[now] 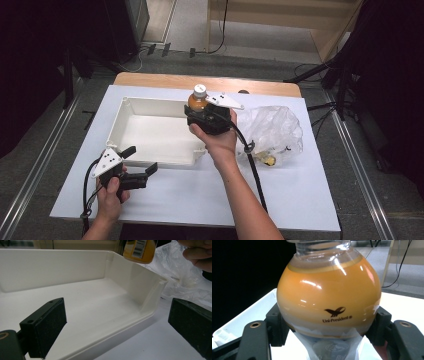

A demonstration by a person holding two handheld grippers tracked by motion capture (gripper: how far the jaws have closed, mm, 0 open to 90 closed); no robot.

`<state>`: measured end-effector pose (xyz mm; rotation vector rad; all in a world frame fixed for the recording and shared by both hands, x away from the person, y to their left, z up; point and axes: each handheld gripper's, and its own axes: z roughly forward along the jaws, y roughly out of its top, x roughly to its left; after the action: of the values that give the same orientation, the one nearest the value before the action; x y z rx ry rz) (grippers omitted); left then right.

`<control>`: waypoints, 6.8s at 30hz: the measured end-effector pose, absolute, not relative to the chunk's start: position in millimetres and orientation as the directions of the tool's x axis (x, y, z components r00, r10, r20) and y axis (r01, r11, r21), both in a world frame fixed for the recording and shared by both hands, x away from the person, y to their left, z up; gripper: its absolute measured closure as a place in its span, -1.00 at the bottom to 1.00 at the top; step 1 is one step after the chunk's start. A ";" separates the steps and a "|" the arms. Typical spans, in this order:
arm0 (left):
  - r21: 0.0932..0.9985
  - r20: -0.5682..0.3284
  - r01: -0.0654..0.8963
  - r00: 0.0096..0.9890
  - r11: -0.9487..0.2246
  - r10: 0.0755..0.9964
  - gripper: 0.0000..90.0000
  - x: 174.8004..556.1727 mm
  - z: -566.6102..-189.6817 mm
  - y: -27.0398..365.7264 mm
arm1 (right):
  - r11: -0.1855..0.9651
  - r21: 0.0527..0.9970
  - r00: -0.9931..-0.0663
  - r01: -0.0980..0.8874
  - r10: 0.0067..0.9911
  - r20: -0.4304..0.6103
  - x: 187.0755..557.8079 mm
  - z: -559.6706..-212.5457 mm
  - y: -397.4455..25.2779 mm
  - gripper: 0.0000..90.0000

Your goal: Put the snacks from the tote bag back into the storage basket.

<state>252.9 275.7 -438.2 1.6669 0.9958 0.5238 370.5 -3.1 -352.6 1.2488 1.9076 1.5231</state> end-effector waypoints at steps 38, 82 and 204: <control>0.929 -0.143 0.362 0.551 -0.081 0.822 -0.97 254.7 -441.1 276.1 | 0.115 0.899 -0.569 0.422 0.806 0.164 380.8 -398.6 10.5 -0.25; 0.927 -0.142 0.367 0.540 -0.079 0.830 -0.97 253.2 -442.8 278.2 | 0.149 0.916 -0.545 0.374 0.834 0.087 372.6 -408.3 7.6 -0.45; 0.921 -0.106 0.370 0.534 -0.119 0.839 -0.97 257.6 -447.7 268.7 | -0.069 0.928 -0.208 0.367 0.966 0.154 260.0 -448.0 -259.2 -0.56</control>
<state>257.6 268.7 -447.7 1.7146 1.0222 0.5527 260.0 -259.2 -448.0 1.4476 1.6064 1.2791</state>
